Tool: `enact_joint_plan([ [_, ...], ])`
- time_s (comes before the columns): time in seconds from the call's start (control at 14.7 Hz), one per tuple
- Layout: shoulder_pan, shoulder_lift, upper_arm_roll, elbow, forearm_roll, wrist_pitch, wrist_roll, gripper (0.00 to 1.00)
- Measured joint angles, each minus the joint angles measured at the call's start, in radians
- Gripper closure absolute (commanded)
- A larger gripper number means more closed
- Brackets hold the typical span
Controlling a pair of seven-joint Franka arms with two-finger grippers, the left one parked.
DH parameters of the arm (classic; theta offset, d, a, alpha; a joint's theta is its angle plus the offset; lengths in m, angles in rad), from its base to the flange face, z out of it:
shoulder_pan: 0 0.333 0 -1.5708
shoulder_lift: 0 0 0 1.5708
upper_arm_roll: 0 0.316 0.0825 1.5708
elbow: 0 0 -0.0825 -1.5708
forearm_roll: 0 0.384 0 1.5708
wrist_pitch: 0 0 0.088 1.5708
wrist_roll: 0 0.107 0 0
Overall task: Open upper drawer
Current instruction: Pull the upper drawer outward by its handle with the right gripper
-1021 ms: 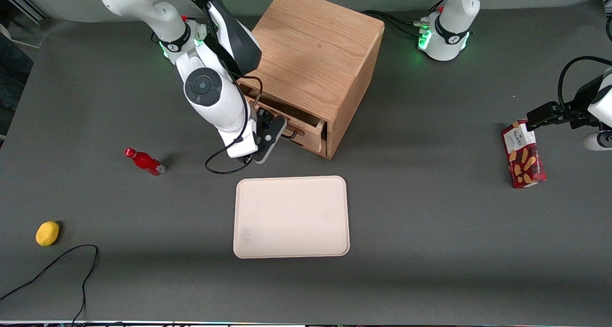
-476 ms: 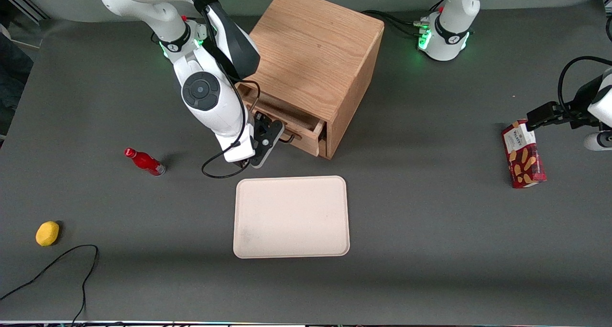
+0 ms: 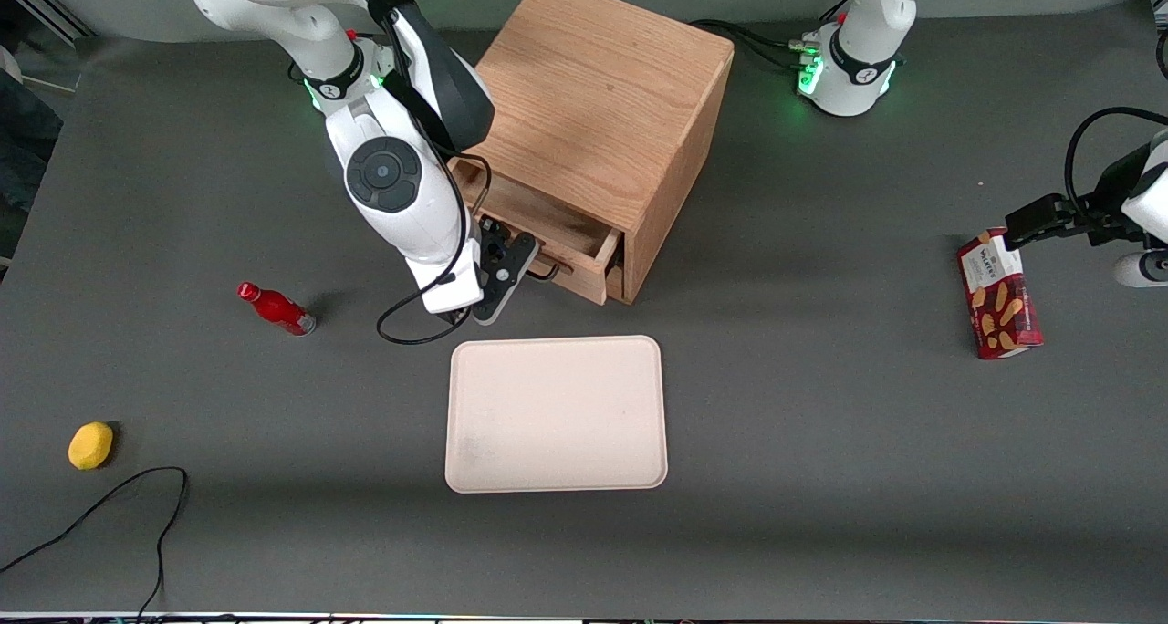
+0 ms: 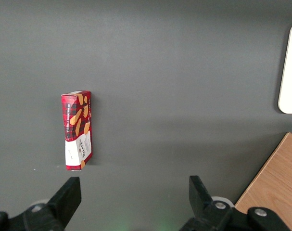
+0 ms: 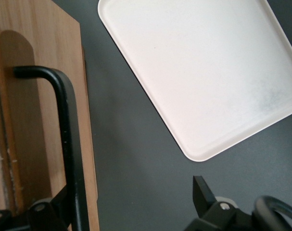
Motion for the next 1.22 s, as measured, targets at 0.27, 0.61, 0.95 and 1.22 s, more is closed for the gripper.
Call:
enact_joint_plan([
  [0.27,-0.017,0.033,-0.001,0.044,-0.002,-0.001,0.000,0.00],
  [0.61,-0.037,0.069,-0.001,0.084,-0.003,-0.001,0.000,0.00],
  [0.95,-0.061,0.082,-0.001,0.103,-0.003,-0.002,-0.015,0.00],
  [1.22,-0.076,0.089,-0.001,0.124,-0.003,-0.015,-0.037,0.00],
])
